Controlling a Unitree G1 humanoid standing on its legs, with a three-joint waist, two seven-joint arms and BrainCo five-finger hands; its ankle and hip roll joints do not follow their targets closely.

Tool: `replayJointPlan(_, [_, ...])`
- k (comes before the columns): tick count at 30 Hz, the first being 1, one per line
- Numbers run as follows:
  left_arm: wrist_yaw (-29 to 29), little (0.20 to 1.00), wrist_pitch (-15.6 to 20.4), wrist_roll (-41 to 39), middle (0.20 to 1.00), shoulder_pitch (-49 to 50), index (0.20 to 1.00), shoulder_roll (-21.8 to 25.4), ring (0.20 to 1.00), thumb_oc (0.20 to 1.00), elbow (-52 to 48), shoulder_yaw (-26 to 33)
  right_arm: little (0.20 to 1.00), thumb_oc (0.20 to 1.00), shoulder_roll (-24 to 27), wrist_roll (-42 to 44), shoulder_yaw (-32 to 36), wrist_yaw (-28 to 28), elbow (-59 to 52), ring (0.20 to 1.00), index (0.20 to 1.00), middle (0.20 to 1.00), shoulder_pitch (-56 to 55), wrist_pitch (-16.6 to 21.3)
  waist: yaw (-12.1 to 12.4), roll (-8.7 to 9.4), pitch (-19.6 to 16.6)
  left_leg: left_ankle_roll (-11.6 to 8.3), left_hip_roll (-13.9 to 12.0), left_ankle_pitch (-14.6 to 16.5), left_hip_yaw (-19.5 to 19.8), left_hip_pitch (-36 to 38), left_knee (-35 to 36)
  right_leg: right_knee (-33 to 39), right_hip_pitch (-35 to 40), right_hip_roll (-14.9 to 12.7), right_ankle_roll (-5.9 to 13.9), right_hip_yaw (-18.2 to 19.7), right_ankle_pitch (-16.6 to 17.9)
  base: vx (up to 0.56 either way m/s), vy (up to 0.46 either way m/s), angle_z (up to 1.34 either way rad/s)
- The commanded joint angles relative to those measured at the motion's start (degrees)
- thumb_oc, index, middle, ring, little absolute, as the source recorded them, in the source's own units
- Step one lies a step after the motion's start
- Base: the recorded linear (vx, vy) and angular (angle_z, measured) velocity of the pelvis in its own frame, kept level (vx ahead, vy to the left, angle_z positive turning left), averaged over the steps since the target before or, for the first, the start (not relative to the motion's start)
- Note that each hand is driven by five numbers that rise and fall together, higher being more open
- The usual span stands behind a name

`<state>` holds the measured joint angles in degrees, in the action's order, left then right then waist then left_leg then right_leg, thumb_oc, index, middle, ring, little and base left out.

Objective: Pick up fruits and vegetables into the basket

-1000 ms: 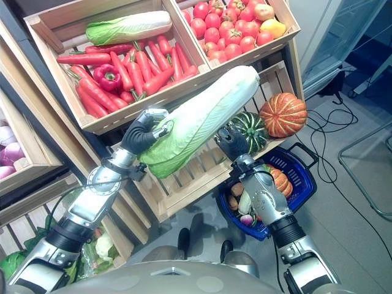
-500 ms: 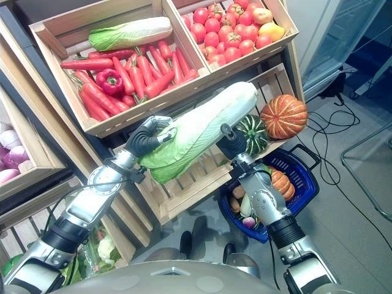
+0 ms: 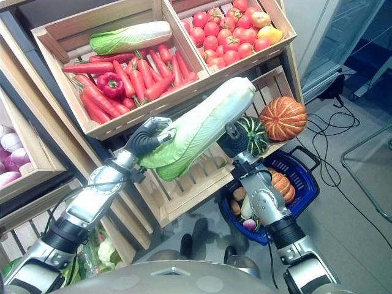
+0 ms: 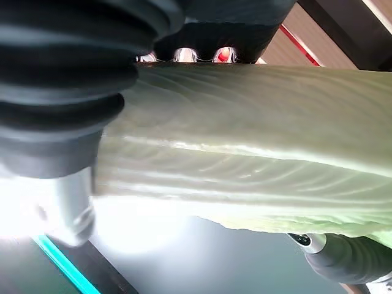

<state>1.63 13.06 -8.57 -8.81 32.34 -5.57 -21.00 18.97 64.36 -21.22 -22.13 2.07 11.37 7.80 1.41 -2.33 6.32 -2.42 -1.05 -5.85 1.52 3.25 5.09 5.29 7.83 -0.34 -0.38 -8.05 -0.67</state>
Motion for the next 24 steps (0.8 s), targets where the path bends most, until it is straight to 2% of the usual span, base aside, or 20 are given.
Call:
replayJointPlan(1, [-0.38,0.2,0.99,1.45,0.2,-2.22,0.2,0.31,0.2,0.2,2.44,0.82,0.2,0.2,-2.82,0.87,-0.71,-2.99,-5.61,0.2,0.2,0.2,1.78,2.5,-0.01,2.55,-1.8,1.96,1.72,7.76,-1.62,1.44,-0.09,-0.29,-2.44,-2.57,5.26,1.64,0.35,0.0,0.0,0.0])
replayJointPlan(14, [0.53,0.2,-0.28,3.47,0.2,-2.07,0.2,1.3,0.2,0.2,2.17,1.11,0.2,0.2,-2.03,-0.99,-1.3,-1.91,-4.76,0.2,0.2,0.2,1.39,2.22,-0.02,2.47,-1.72,1.91,1.66,7.75,-1.69,1.45,-0.09,-0.29,-2.49,-2.63,5.31,1.8,0.38,0.0,0.0,0.0])
replayJointPlan(18, [-0.63,0.2,-1.06,2.86,0.2,-1.86,0.2,1.58,0.2,0.2,2.46,1.39,0.2,0.2,-2.01,-0.1,-1.04,-0.09,-4.08,0.2,0.2,0.2,1.06,2.92,-0.12,2.44,-1.62,1.88,1.64,7.66,-1.75,1.43,-0.09,-0.29,-2.49,-2.65,5.31,1.89,0.45,0.0,0.0,0.0])
replayJointPlan(19, [-1.04,0.413,-1.38,2.91,0.413,-1.83,0.413,1.37,0.413,0.413,2.49,1.61,0.2,0.2,-2.23,-0.12,-0.84,0.73,-3.86,0.2,0.2,0.2,1.01,3.27,-0.11,2.46,-1.6,1.91,1.65,7.68,-1.77,1.46,-0.09,-0.29,-2.47,-2.63,5.3,1.91,0.44,0.0,0.0,0.0])
replayJointPlan(20, [-1.83,1.0,-1.3,3.61,1.0,-1.7,1.0,1.15,1.0,1.0,2.94,1.84,0.2,0.2,-2.5,-0.33,-0.49,1.55,-3.52,0.2,0.2,0.2,0.84,3.6,-0.17,2.46,-1.54,1.95,1.63,7.72,-1.86,1.48,-0.09,-0.29,-2.5,-2.62,5.32,1.94,0.45,0.0,0.0,0.0])
replayJointPlan(24, [-2.88,1.0,-0.93,4.43,1.0,-1.06,1.0,0.94,1.0,1.0,3.19,2.65,0.2,0.2,-2.93,-0.67,0.27,3.6,-2.93,0.2,0.2,0.2,-0.12,4.79,-0.21,2.44,-1.29,1.95,1.65,7.74,-1.95,1.46,-0.09,-0.29,-2.54,-2.6,5.29,2.0,0.46,0.0,0.0,0.0])
